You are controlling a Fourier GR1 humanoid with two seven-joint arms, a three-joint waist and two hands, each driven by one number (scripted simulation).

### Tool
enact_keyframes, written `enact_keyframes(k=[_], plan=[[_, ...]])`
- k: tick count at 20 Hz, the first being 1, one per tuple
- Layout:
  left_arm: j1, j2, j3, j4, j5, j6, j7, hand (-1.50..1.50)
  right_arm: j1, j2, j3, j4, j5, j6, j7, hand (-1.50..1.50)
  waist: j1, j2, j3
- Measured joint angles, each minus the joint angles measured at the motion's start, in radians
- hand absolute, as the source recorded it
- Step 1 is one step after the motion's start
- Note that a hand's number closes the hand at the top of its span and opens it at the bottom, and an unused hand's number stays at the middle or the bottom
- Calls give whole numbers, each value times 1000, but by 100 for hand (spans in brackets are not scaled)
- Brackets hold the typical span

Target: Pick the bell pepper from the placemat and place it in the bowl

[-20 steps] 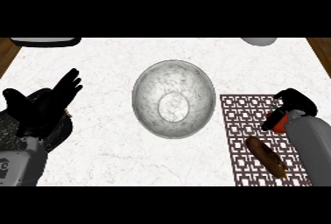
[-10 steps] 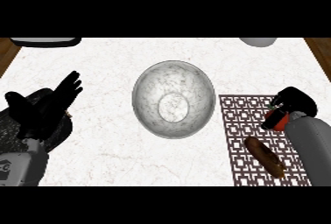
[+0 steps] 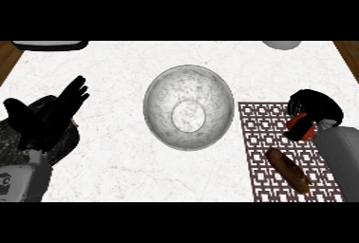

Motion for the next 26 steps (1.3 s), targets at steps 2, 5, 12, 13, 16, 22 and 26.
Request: enact_keyframes(k=[2, 5, 12, 13, 16, 22, 26], plan=[[-2, 0, 1, 1, -1, 1, -1, 0, 8, -32, 54, -30, -8, 37, -168, 150, 3, 1, 1], [1, 8, 12, 1, 8, -4, 5, 0, 29, -115, 95, -74, -24, 63, -410, 150, -3, 0, 2], [10, 4, 13, -16, 9, -6, 22, 0, 46, -285, 42, -146, -100, 95, -783, 150, -11, -1, 1], [11, 6, 17, -22, 13, -6, 30, 0, 43, -309, 25, -179, -119, 125, -796, 150, -13, -3, 0], [11, -11, 6, -22, -7, 7, 23, 0, 76, -363, -31, -255, -160, 164, -850, 150, -16, -3, 0], [14, -3, 25, -12, -2, -8, 14, 0, 84, -443, -149, -470, -258, 297, -811, 150, -22, -5, -1], [16, -19, 17, -14, -16, 0, 8, 0, 83, -469, -227, -612, -333, 383, -727, 150, -20, -5, -1]])
